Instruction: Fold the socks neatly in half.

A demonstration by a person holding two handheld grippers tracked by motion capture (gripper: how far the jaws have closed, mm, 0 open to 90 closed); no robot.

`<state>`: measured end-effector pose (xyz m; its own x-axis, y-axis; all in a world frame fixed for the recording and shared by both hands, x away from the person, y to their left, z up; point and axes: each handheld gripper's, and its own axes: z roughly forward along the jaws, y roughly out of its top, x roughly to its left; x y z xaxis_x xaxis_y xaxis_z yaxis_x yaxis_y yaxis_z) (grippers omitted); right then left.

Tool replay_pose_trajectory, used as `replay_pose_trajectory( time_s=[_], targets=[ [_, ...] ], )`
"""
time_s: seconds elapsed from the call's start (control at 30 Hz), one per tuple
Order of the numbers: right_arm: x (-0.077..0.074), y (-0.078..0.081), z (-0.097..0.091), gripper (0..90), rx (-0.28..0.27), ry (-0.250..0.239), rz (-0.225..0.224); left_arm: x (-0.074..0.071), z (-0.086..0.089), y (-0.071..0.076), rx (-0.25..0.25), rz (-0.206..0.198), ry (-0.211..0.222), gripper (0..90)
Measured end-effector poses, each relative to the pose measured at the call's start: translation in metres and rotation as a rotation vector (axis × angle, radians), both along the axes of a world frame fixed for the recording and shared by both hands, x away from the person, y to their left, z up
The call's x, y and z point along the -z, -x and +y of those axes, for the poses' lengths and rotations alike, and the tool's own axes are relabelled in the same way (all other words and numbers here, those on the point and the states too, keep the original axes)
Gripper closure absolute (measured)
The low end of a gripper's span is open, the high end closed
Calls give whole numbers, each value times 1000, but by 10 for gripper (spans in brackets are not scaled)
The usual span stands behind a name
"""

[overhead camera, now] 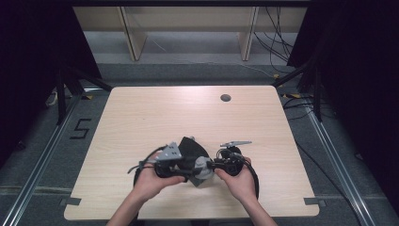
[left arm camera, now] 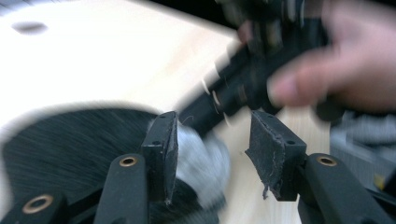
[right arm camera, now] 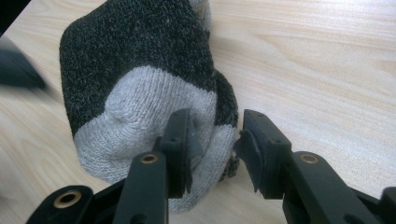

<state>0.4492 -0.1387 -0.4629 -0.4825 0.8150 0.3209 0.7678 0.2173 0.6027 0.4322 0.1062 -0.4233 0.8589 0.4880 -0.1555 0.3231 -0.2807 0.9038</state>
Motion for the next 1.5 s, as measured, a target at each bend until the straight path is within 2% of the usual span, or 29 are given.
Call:
replay_pose_trajectory(
  time_s=[0.1,0.13,0.2,0.23,0.3,0.33,0.4,0.5,0.57,0.6,0.63,0.7,0.73,0.77,0.87,0.9,0.97,1.0,1.03,1.07,1.1,1.13,1.17,1.2,1.3,1.37,1.4,1.47,1.5],
  targets=[
    [1,-2,0,635,-23,2,-15,-5,11,-16,-121,-32,-21,563],
    [0,-1,-1,634,-13,22,-24,-2,12,-23,-146,-37,-54,588],
    [-1,-1,0,634,-29,16,-25,10,6,-33,-161,-17,-89,614],
    [-2,-1,0,634,-31,16,-23,16,1,-35,-133,-4,-108,623],
    [-2,-1,0,634,-27,36,-28,27,-11,-33,-77,17,-103,636],
    [-2,-1,-1,634,-41,21,-28,31,-17,-30,-52,29,-118,644],
    [-1,-1,-1,631,-31,21,-25,40,-26,-26,-19,27,-149,662],
    [-2,-1,-2,625,-23,39,-22,49,-30,-24,-30,43,-182,688],
    [-6,1,-4,625,-22,22,-41,51,-29,-24,-46,43,-188,693],
    [-12,5,-3,635,14,7,-52,51,-29,-24,-48,40,-194,693],
    [-16,8,-2,647,17,-10,-64,52,-30,-23,-53,39,-184,693],
    [-24,13,1,660,-24,-43,-100,53,-31,-24,-52,38,-185,694],
    [-25,14,3,664,-40,-44,-100,52,-30,-25,-40,34,-207,693],
    [-24,17,7,666,-56,-49,-69,51,-30,-25,-43,37,-211,692],
    [-9,21,15,670,-74,21,-23,43,-26,-26,-45,50,-193,661],
    [-5,21,15,674,-57,5,3,41,-24,-27,-48,47,-168,626],
    [-4,18,11,677,-75,-1,-30,32,-15,-29,-83,32,-140,605],
    [-5,19,12,679,-52,2,2,27,-8,-32,-119,6,-154,606],
    [-4,18,11,683,-44,27,11,24,-4,-34,-133,-4,-168,624],
    [-3,17,11,685,-46,28,8,23,1,-37,-152,6,-167,639],
    [-3,17,11,690,-53,30,8,23,8,-40,-169,0,-203,648],
    [-3,16,11,693,-49,48,-1,24,13,-43,-187,-21,-262,663],
    [-3,17,12,696,-70,34,-7,27,15,-44,-186,-7,-260,664],
    [0,14,10,699,-91,45,-61,32,16,-44,-173,6,-251,671],
    [1,13,11,702,-95,61,-83,41,12,-41,-161,1,-336,684],
    [1,12,10,703,-124,48,-71,46,10,-41,-171,7,-361,694],
    [1,12,10,705,-120,52,-74,47,10,-41,-172,-19,-395,697],
    [2,12,11,708,-125,46,-73,49,9,-38,-169,-53,-423,702],
    [2,12,10,709,-122,54,-77,51,8,-36,-185,-57,-404,705]
  ],
)
